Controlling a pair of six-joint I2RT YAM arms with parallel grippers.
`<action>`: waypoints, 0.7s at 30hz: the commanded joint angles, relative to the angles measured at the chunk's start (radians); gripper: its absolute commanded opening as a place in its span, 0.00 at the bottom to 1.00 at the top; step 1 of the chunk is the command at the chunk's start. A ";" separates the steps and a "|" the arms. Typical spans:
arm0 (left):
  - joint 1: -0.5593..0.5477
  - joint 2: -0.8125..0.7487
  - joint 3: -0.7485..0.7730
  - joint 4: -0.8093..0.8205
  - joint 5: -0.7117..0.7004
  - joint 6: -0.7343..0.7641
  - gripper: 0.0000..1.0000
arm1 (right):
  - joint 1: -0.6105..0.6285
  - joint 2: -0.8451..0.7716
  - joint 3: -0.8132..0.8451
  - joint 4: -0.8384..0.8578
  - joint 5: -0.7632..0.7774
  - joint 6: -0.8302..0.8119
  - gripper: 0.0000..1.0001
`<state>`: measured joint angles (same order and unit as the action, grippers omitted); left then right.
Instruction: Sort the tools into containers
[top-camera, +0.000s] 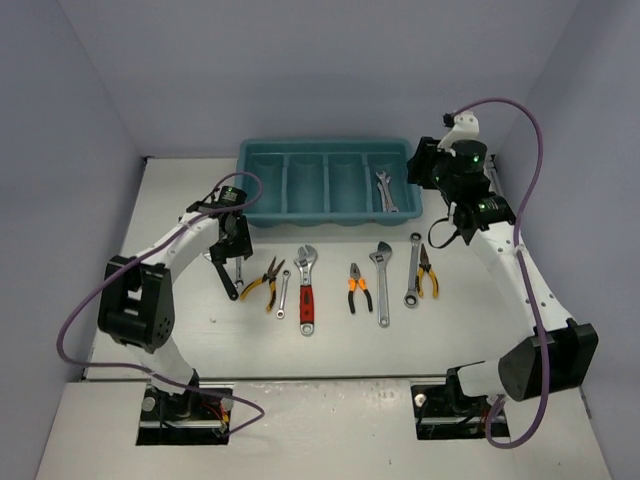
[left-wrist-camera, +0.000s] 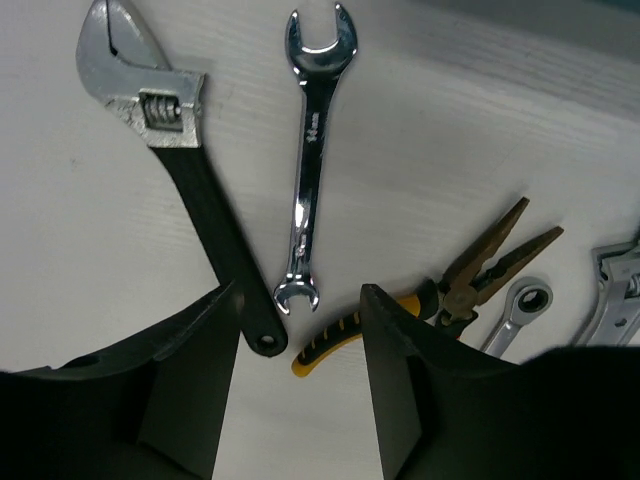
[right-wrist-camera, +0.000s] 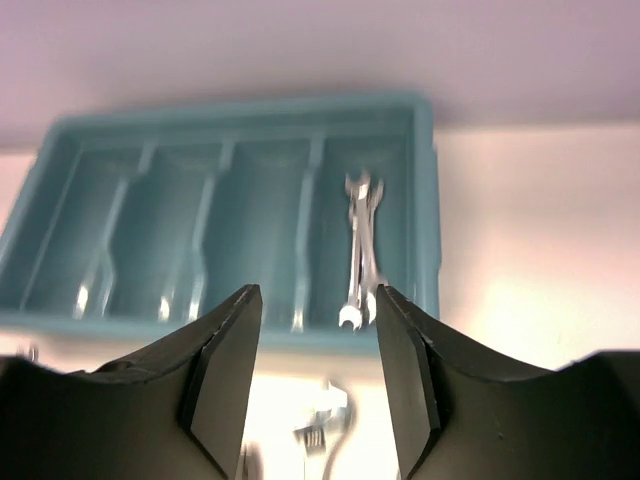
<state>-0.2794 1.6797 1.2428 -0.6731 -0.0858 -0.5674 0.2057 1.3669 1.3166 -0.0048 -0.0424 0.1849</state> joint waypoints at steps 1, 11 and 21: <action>0.007 0.060 0.080 0.017 0.009 0.050 0.45 | 0.012 -0.133 -0.140 -0.022 -0.073 0.065 0.49; 0.040 0.200 0.129 0.018 0.027 0.098 0.39 | 0.012 -0.325 -0.312 -0.084 -0.105 0.074 0.54; 0.040 0.274 0.097 0.040 0.036 0.088 0.12 | 0.012 -0.323 -0.318 -0.096 -0.142 0.061 0.56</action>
<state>-0.2418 1.9319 1.3471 -0.6489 -0.0454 -0.4816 0.2111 1.0406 0.9889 -0.1429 -0.1522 0.2465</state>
